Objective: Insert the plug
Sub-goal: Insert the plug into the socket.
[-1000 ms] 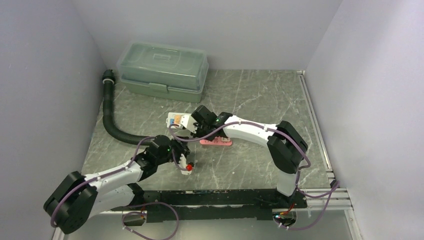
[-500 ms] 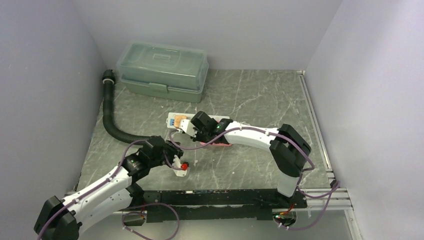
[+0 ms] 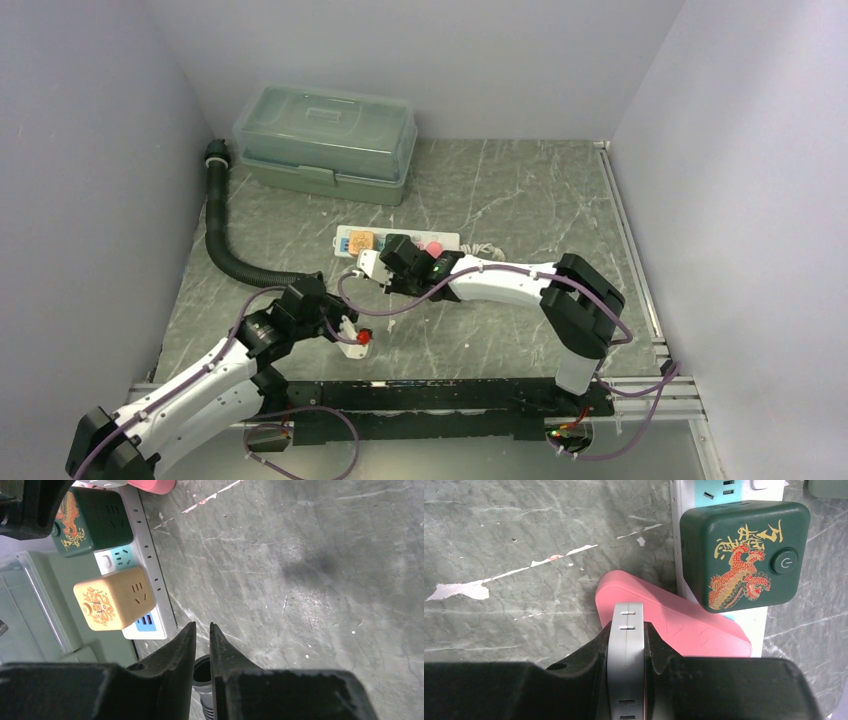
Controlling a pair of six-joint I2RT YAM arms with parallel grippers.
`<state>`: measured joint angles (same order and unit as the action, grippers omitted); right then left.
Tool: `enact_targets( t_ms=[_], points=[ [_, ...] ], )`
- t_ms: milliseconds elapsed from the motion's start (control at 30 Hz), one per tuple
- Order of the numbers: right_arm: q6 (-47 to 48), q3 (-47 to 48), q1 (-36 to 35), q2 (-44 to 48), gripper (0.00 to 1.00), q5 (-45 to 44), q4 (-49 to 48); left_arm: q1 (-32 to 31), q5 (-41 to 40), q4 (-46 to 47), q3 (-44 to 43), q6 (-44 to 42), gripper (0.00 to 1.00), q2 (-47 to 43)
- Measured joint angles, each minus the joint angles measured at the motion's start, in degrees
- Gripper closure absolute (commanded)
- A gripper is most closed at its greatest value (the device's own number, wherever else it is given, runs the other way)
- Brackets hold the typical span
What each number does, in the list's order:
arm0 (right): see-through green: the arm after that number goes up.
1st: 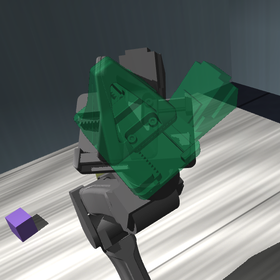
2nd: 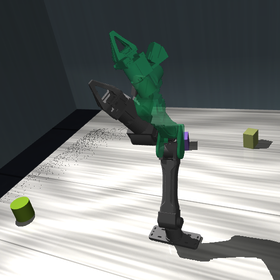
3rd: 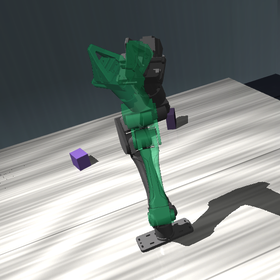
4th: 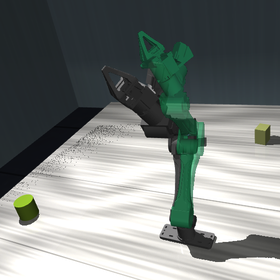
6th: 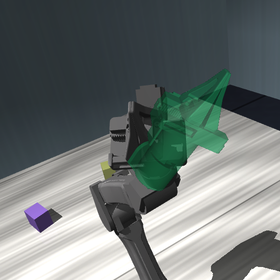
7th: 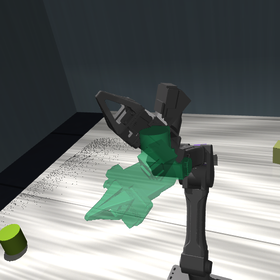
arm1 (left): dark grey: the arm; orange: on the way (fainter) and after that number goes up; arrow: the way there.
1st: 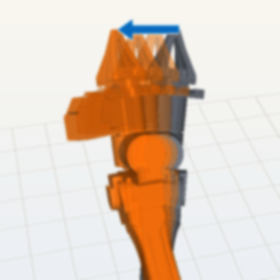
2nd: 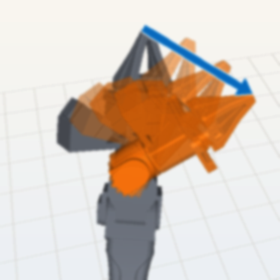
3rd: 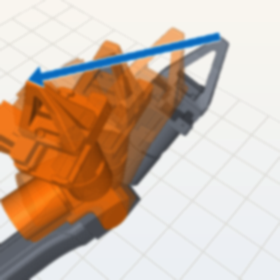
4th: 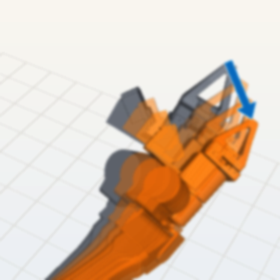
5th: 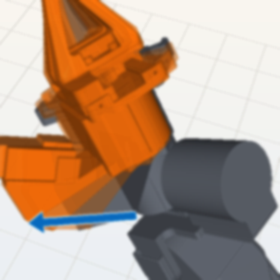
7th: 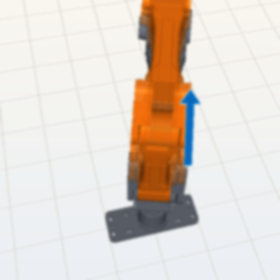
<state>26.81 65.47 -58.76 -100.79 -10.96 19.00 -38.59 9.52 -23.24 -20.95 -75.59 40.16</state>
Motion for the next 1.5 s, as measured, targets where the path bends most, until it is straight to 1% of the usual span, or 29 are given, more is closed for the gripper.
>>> enact_targets(
  t_ms=[200, 333, 467, 567, 600, 633, 667, 733, 767, 867, 933, 1000, 1167, 1500],
  points=[
    [0.5, -0.2, -0.1, 0.0, 1.0, -0.5, -0.2, 0.0, 0.0, -1.6, -0.1, 0.0, 0.8, -0.2],
    [1.1, 0.9, 0.7, -0.2, 1.0, 0.8, 1.2, 0.0, -0.1, -1.5, -0.1, 0.0, 0.8, -0.1],
    [1.6, 2.6, 2.1, -0.7, 1.0, 3.7, 3.6, 0.2, -0.5, -1.3, -0.1, 0.1, 0.64, 0.3],
    [1.9, 3.7, 2.9, -1.1, 1.0, 5.3, 5.0, 1.0, -0.6, -0.1, -0.1, 1.4, 0.6, 1.0],
    [2.1, 3.8, 3.1, -1.2, 1.0, 5.7, 5.2, 1.7, -0.6, 0.3, -0.2, 2.3, 0.58, 1.5],
    [2.2, 3.9, 3.2, -1.2, 1.0, 6.0, 5.3, 2.7, -0.6, 0.3, -0.4, 3.2, 0.52, 2.1],
    [2.2, 3.9, 3.3, -1.2, 1.0, 6.1, 5.3, 4.1, -0.4, 0.3, -0.8, 4.2, 0.49, 3.0],
    [2.3, 3.9, 3.3, -1.2, 1.0, 6.3, 5.3, 7.8, 0.3, 0.3, -1.7, 6.4, 0.46, 4.7],
    [2.4, 3.9, 3.3, -1.2, 1.0, 6.4, 5.3, 9.9, 0.7, 0.2, -2.3, 7.6, 0.46, 5.3],
    [2.4, 3.9, 3.4, -1.2, 1.0, 6.5, 5.3, 15.3, 2.6, 0.2, -4.7, 10.9, 0.53, 6.8],
    [2.4, 3.9, 3.4, -1.2, 1.0, 6.6, 5.3, 17.9, 4.3, 0.0, -6.4, 12.5, 0.54, 7.7],
    [2.4, 3.9, 3.5, -1.2, 1.0, 6.7, 5.2, 19.1, 5.6, 0.0, -7.2, 13.2, 0.54, 7.8],
    [2.7, 3.9, 4.0, -1.2, 1.0, 7.4, 5.2, 19.9, 8.5, -0.2, -7.4, 13.5, 0.58, 7.8],
    [2.8, 3.9, 4.6, -1.3, 1.0, 8.5, 5.1, 20.2, 10.5, 0.3, -8.0, 13.3, 0.62, 10.7]
  ],
)
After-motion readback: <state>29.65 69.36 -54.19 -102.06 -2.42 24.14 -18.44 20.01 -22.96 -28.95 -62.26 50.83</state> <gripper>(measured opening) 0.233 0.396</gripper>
